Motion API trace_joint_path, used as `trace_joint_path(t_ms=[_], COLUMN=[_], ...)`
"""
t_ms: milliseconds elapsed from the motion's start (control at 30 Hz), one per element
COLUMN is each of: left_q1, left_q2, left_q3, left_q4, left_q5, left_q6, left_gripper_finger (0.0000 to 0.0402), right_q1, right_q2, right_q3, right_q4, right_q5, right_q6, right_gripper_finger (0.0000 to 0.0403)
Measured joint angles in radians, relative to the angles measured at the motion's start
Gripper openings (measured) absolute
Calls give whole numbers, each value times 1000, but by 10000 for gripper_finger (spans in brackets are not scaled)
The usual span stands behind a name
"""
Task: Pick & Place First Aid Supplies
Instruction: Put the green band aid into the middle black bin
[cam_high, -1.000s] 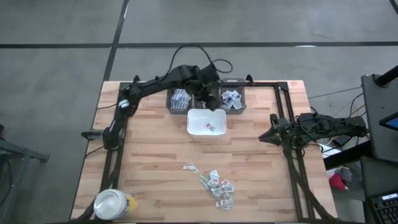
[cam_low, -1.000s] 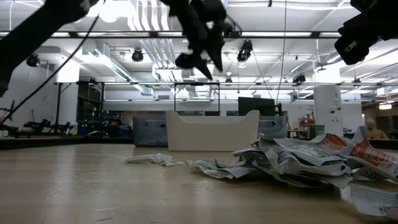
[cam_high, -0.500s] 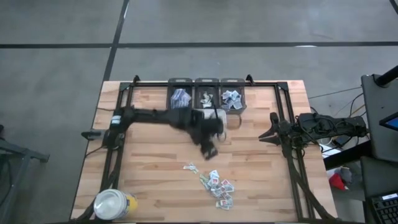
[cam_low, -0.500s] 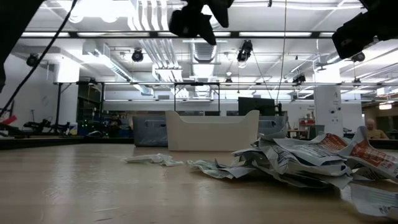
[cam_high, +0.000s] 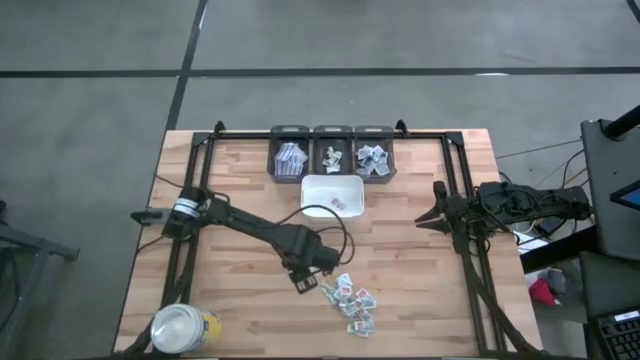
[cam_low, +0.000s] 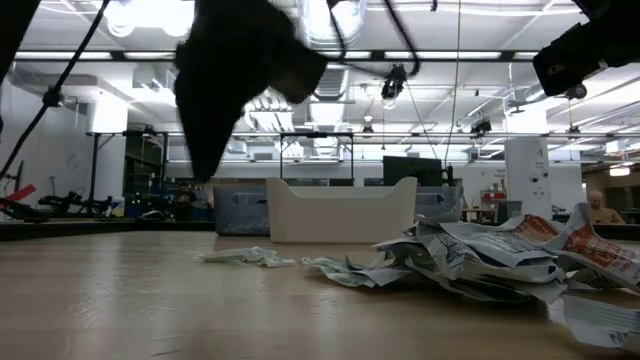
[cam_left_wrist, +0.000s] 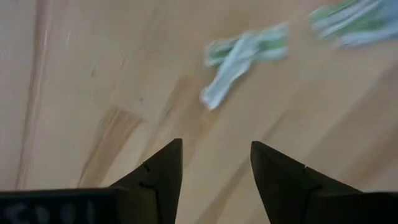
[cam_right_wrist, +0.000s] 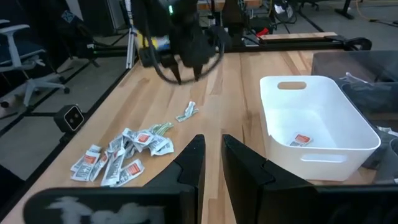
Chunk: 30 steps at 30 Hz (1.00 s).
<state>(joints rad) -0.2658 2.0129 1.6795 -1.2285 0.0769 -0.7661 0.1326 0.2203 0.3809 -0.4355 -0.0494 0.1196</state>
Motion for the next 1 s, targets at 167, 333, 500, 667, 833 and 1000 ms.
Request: trace_joint_path(t_ms=[167, 333, 500, 667, 833, 1000], left_q1=[-1, -1, -4, -6, -12, -43], left_q2=[0, 0, 0, 0, -3, -3], left_q3=[-102, -153, -179, -182, -174, -168], left_q4=[72, 128, 155, 167, 170, 233], left_q5=[-9, -16, -16, -41, -45, -45], left_q6=[23, 68, 86, 100, 110, 174], left_gripper_finger=[182, 181, 181, 181, 181, 181], right_q1=[0, 0, 0, 0, 0, 0], right_q2=[0, 2, 6, 6, 6, 6], right_q3=[0, 0, 0, 0, 0, 0], right_q4=[0, 0, -1, -1, -1, -1], right_q5=[0, 0, 0, 2, 25, 27], right_q6=[0, 0, 0, 0, 0, 0], right_gripper_finger=[52, 52, 52, 52, 52, 52])
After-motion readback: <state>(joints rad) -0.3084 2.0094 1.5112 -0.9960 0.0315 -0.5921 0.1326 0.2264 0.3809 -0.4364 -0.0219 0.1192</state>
